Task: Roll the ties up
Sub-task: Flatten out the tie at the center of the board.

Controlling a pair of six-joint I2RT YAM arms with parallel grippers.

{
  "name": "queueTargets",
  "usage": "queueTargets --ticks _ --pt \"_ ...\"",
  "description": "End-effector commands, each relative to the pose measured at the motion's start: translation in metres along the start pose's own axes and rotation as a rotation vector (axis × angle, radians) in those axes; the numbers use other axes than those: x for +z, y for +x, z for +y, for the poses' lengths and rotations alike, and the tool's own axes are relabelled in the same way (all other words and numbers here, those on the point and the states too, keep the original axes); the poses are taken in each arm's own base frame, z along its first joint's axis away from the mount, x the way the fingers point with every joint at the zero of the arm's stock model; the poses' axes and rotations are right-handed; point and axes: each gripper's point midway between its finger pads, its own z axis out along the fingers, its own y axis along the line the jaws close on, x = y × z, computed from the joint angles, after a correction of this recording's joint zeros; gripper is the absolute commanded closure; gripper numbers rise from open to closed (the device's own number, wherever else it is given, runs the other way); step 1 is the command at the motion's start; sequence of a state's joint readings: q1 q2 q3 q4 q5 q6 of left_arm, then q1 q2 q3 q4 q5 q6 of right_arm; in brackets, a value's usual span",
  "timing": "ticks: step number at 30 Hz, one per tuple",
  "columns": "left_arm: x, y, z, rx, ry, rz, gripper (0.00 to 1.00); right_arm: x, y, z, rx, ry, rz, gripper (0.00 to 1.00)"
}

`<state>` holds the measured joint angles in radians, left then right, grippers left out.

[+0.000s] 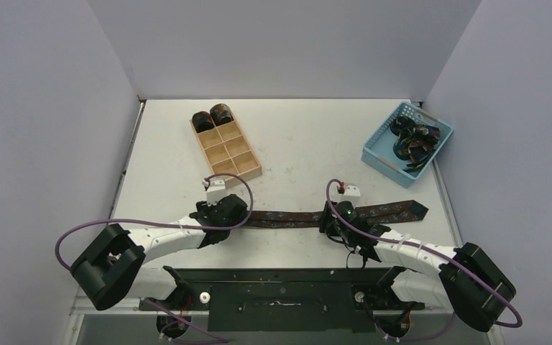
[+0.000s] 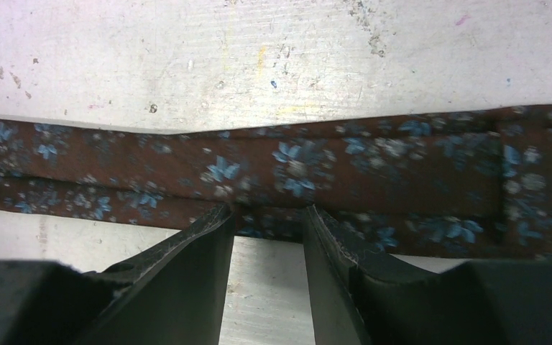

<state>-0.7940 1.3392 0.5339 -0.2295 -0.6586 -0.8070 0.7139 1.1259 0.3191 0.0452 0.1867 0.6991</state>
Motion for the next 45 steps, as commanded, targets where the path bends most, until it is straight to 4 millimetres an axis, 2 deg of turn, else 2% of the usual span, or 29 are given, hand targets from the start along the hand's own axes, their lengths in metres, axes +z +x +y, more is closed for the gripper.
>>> queueTargets --ticks 1,5,11,15,22,25,28,32,33,35,36,37,38,41,43,45 --pt "-0.003 -0.016 0.015 -0.212 -0.015 -0.065 0.34 0.003 -0.008 0.001 0.010 0.000 -0.032 0.60" --pt "-0.004 -0.011 0.024 -0.387 0.025 -0.072 0.35 0.003 -0.007 0.001 0.011 0.003 -0.032 0.60" --pt "-0.016 -0.019 0.004 -0.583 0.252 -0.138 0.32 0.003 -0.007 0.001 0.012 0.004 -0.030 0.60" --pt "-0.022 -0.018 0.007 -0.683 0.320 -0.169 0.31 0.003 -0.007 0.000 0.014 0.008 -0.030 0.60" --pt "-0.022 0.003 0.048 -0.918 0.227 -0.178 0.31 0.003 -0.007 -0.001 0.019 0.010 -0.032 0.60" --pt "-0.027 -0.004 0.068 -0.987 0.177 -0.239 0.31 0.003 -0.006 -0.001 0.016 0.009 -0.030 0.60" --pt "-0.039 -0.023 0.078 -0.964 0.188 -0.320 0.33 0.004 -0.006 -0.001 0.015 0.010 -0.028 0.60" --pt "-0.067 -0.064 0.055 -0.811 0.334 -0.403 0.50 0.004 -0.006 -0.001 0.017 0.011 -0.029 0.61" --pt "-0.073 -0.072 0.047 -0.773 0.366 -0.402 0.59 0.004 -0.007 -0.001 0.018 0.012 -0.031 0.61" --pt "-0.080 -0.083 0.022 -0.658 0.428 -0.366 0.86 0.005 -0.006 -0.002 0.016 0.017 -0.026 0.61" --pt "-0.076 -0.079 0.007 -0.580 0.435 -0.311 0.98 0.005 -0.006 -0.002 0.017 0.018 -0.026 0.62" --pt "-0.081 -0.085 -0.008 -0.544 0.479 -0.288 1.00 0.005 -0.006 -0.002 0.017 0.020 -0.026 0.62" --pt "-0.078 -0.085 -0.026 -0.496 0.502 -0.236 1.00 0.005 -0.006 -0.003 0.018 0.021 -0.026 0.62" --pt "-0.067 -0.070 -0.064 -0.405 0.569 -0.111 1.00 0.005 -0.006 -0.003 0.021 0.023 -0.024 0.62" --pt "-0.058 -0.057 -0.079 -0.379 0.594 -0.049 1.00 0.004 -0.006 -0.004 0.024 0.023 -0.026 0.62" --pt "-0.043 -0.043 -0.078 -0.359 0.543 -0.005 1.00 0.004 -0.006 -0.003 0.025 0.021 -0.027 0.62"
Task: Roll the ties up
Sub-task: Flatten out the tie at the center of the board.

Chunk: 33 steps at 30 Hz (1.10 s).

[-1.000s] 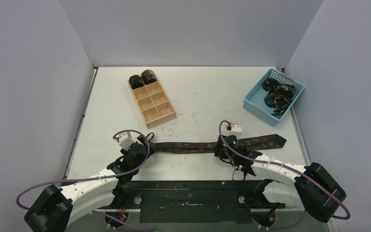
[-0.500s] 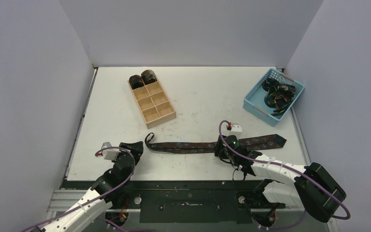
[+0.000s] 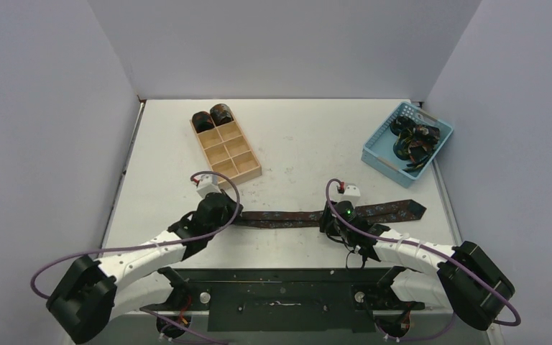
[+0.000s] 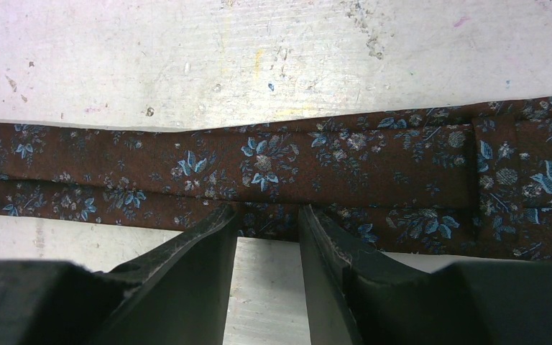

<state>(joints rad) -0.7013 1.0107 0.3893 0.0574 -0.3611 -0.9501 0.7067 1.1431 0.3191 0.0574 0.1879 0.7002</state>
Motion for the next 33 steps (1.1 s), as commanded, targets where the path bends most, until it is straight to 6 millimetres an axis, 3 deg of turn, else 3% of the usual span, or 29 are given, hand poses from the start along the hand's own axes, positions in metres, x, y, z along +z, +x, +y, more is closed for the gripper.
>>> queueTargets --ticks 1,4,7,15,20,24,26,29,32,33 --pt "0.015 0.020 -0.008 0.043 0.025 0.085 1.00 0.001 -0.007 -0.001 0.021 0.012 -0.029 0.62" --pt "0.013 0.022 0.050 0.012 -0.234 0.042 1.00 0.002 -0.006 -0.002 0.019 0.016 -0.026 0.63" --pt "0.002 0.015 0.082 -0.038 -0.313 -0.033 1.00 0.002 -0.006 -0.002 0.018 0.017 -0.027 0.63" --pt "-0.026 -0.015 0.123 -0.156 -0.420 -0.242 1.00 0.000 -0.006 -0.003 0.024 0.015 -0.032 0.63" --pt "-0.038 -0.024 0.136 -0.228 -0.465 -0.293 0.98 0.000 -0.006 -0.002 0.022 0.010 -0.035 0.63" --pt "-0.049 -0.039 0.126 -0.299 -0.384 -0.356 0.97 -0.001 -0.008 0.000 0.017 0.002 -0.035 0.63" --pt "-0.051 -0.049 0.106 -0.312 -0.259 -0.376 0.94 -0.001 -0.008 0.002 0.013 -0.008 -0.036 0.63" --pt "-0.052 -0.066 0.060 -0.324 -0.006 -0.409 0.87 -0.003 -0.009 0.003 0.012 -0.018 -0.038 0.62" --pt "-0.047 -0.068 0.035 -0.293 0.069 -0.371 0.87 -0.005 -0.011 0.004 0.015 -0.027 -0.048 0.62" --pt "-0.042 -0.064 0.031 -0.267 0.056 -0.335 0.92 -0.005 -0.012 0.005 0.015 -0.032 -0.050 0.62"
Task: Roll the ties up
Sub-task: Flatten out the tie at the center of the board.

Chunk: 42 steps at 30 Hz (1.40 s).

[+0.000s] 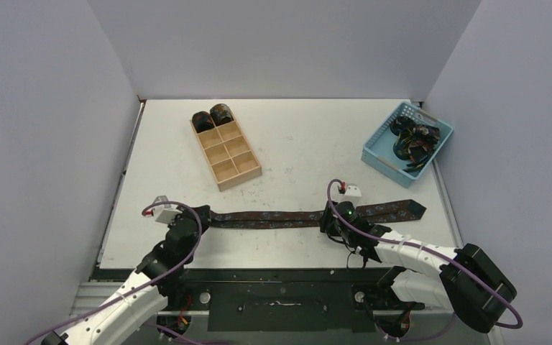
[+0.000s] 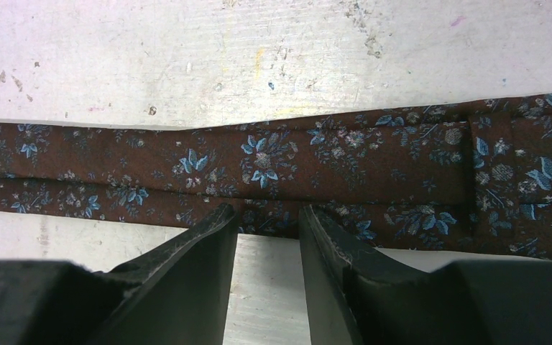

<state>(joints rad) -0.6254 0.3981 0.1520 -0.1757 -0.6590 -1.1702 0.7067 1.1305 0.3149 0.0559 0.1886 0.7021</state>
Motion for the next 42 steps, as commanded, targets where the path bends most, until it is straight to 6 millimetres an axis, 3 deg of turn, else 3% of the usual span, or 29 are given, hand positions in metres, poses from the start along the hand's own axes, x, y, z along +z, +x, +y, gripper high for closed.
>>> queueTargets --ticks 1,4,8,11,14,19,23,26,31,36,42 --pt "0.007 0.014 -0.047 0.066 0.116 0.097 0.97 -0.004 -0.011 0.005 0.009 -0.031 -0.045 0.62" --pt "0.019 0.041 -0.034 0.133 0.025 0.194 1.00 -0.005 -0.013 0.009 0.002 -0.049 -0.042 0.61" --pt "0.025 0.057 0.013 0.122 -0.132 0.210 1.00 -0.015 -0.029 0.021 0.011 -0.088 -0.074 0.56" --pt "0.022 0.059 0.033 0.083 -0.159 0.196 1.00 -0.030 -0.051 0.023 0.015 -0.080 -0.128 0.49" --pt "0.018 0.054 0.038 0.049 -0.143 0.168 1.00 -0.042 -0.070 0.014 0.006 -0.013 -0.170 0.46" --pt "0.009 0.046 0.052 0.054 -0.153 0.142 1.00 -0.045 -0.072 -0.015 0.036 0.149 -0.131 0.47" --pt "0.003 0.047 0.046 0.016 -0.112 0.163 1.00 -0.050 -0.055 -0.032 0.149 0.190 -0.106 0.44" --pt "-0.002 0.045 0.029 -0.025 -0.036 0.178 1.00 -0.051 -0.045 -0.044 0.236 0.194 -0.113 0.37" --pt "-0.012 0.047 0.002 -0.077 0.075 0.235 1.00 -0.044 -0.037 -0.073 0.374 0.247 -0.092 0.35" --pt "-0.020 0.048 -0.016 -0.045 0.133 0.283 1.00 -0.029 -0.031 -0.097 0.500 0.292 -0.061 0.35" --pt "-0.024 0.047 -0.019 -0.016 0.136 0.303 1.00 -0.020 -0.038 -0.122 0.582 0.347 -0.079 0.36"
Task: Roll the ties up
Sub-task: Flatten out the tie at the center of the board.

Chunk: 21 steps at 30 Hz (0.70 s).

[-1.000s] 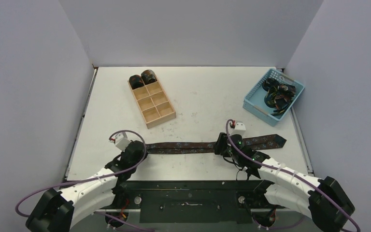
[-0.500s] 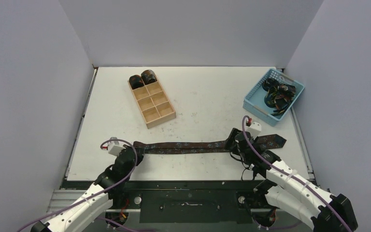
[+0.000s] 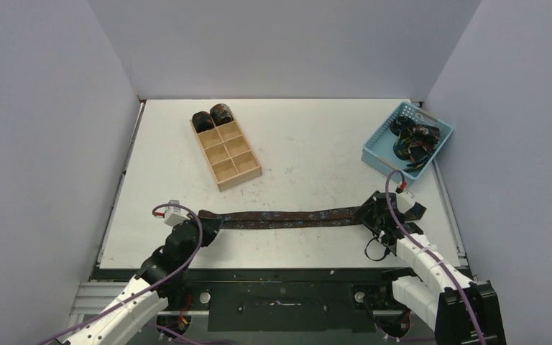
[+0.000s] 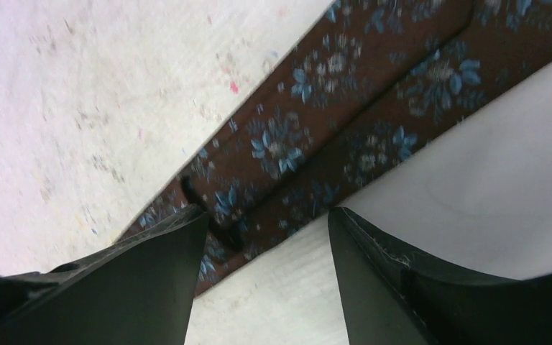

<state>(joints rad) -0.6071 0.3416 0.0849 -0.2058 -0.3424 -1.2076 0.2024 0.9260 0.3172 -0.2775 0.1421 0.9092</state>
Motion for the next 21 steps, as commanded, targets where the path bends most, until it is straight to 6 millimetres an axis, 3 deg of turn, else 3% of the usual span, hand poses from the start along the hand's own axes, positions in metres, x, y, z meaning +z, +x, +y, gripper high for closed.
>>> queueTargets --ticks 1,6,10,11,17,21 --pt "-0.007 -0.006 -0.023 0.017 0.058 0.011 1.00 0.009 -0.015 0.005 0.059 -0.019 -0.029 0.36" --pt "-0.009 -0.007 -0.023 0.040 0.066 0.012 1.00 0.000 -0.043 0.016 0.006 -0.030 -0.097 0.39" --pt "-0.015 -0.008 -0.023 0.085 0.057 0.023 1.00 -0.032 -0.051 0.059 -0.135 -0.148 -0.167 0.42" --pt "-0.016 -0.007 -0.022 0.092 0.055 0.028 1.00 -0.037 -0.046 0.072 -0.181 -0.170 -0.165 0.43" --pt "-0.020 0.001 -0.013 0.086 0.031 0.070 1.00 -0.056 0.037 0.149 -0.597 -0.258 -0.076 0.55" --pt "-0.029 -0.007 -0.024 0.081 0.050 0.060 0.95 -0.053 0.076 0.174 -0.748 -0.276 -0.052 0.60"
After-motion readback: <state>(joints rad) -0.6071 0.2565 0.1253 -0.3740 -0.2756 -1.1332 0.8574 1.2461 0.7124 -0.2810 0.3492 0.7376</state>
